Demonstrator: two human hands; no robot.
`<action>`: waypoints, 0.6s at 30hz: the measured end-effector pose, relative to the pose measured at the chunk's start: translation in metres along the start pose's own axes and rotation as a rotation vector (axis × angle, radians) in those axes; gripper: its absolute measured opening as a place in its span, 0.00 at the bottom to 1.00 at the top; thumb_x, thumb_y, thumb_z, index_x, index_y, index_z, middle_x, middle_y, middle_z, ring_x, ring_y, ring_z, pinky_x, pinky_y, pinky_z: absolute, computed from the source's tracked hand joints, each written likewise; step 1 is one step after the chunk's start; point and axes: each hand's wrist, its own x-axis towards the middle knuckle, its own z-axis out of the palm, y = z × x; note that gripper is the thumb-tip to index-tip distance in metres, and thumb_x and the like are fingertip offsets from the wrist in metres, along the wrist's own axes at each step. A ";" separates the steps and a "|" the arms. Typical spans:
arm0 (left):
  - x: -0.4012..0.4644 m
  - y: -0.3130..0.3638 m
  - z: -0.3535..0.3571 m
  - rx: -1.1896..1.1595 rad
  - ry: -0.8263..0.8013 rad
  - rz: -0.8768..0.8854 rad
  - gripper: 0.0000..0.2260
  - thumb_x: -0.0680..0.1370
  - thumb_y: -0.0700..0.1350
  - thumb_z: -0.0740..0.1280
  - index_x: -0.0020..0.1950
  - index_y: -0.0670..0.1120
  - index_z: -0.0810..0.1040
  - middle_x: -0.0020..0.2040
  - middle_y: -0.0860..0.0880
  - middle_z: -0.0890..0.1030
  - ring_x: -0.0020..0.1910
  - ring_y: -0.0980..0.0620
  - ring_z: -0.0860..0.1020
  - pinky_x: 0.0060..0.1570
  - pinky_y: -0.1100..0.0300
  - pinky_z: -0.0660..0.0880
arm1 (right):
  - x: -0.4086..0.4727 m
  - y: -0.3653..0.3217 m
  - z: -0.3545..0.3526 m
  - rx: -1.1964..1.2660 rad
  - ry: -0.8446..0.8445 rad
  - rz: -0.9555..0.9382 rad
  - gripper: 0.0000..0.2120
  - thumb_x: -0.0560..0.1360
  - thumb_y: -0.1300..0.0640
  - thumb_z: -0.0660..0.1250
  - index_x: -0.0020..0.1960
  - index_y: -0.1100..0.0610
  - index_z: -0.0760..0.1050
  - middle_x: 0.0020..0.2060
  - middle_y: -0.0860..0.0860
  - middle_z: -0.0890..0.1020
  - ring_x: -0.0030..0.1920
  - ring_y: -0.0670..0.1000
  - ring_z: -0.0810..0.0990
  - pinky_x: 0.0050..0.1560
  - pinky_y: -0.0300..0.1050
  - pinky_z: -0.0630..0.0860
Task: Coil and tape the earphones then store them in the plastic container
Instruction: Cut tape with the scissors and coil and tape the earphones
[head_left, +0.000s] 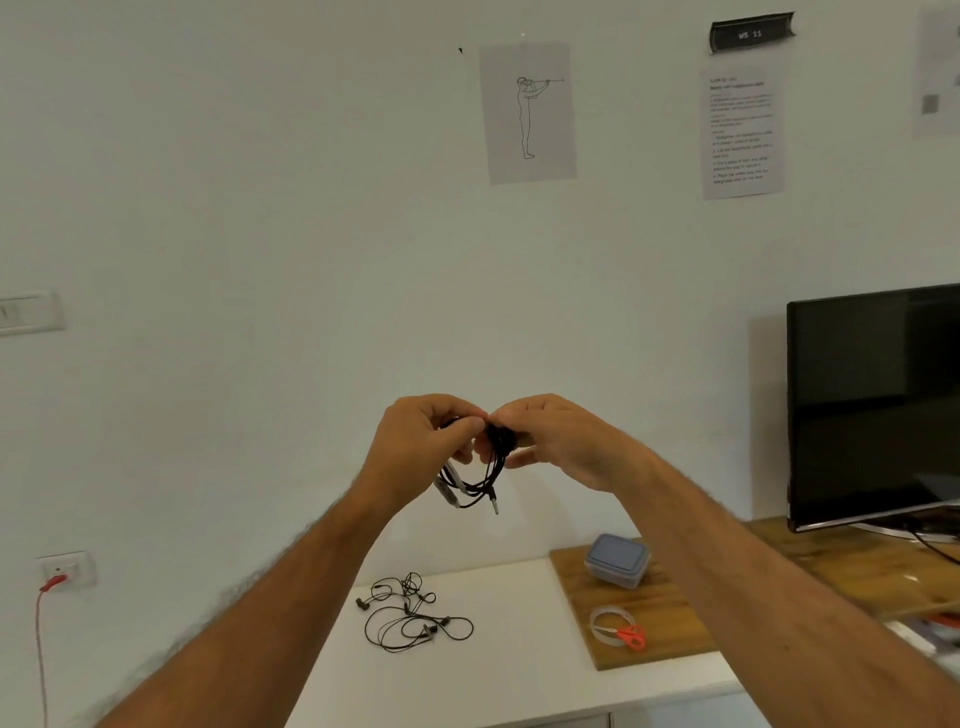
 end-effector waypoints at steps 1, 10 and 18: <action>0.000 -0.001 0.000 -0.008 0.003 -0.001 0.08 0.76 0.38 0.68 0.44 0.48 0.85 0.35 0.48 0.84 0.32 0.53 0.81 0.38 0.63 0.77 | -0.001 0.000 0.000 0.023 0.005 0.000 0.15 0.82 0.53 0.60 0.55 0.62 0.81 0.49 0.56 0.85 0.52 0.51 0.82 0.61 0.54 0.75; -0.002 -0.003 0.005 -0.051 -0.012 0.012 0.06 0.76 0.40 0.70 0.44 0.50 0.85 0.34 0.49 0.84 0.33 0.53 0.81 0.38 0.64 0.78 | 0.000 0.002 0.000 0.112 0.100 0.051 0.04 0.74 0.56 0.72 0.43 0.55 0.84 0.40 0.52 0.85 0.43 0.49 0.83 0.60 0.56 0.74; -0.006 -0.025 0.015 -0.135 -0.007 -0.046 0.08 0.78 0.38 0.68 0.51 0.48 0.85 0.33 0.48 0.82 0.33 0.51 0.81 0.39 0.65 0.77 | 0.005 0.019 0.007 0.233 0.086 0.164 0.06 0.75 0.57 0.72 0.38 0.53 0.82 0.39 0.52 0.85 0.41 0.50 0.82 0.55 0.52 0.73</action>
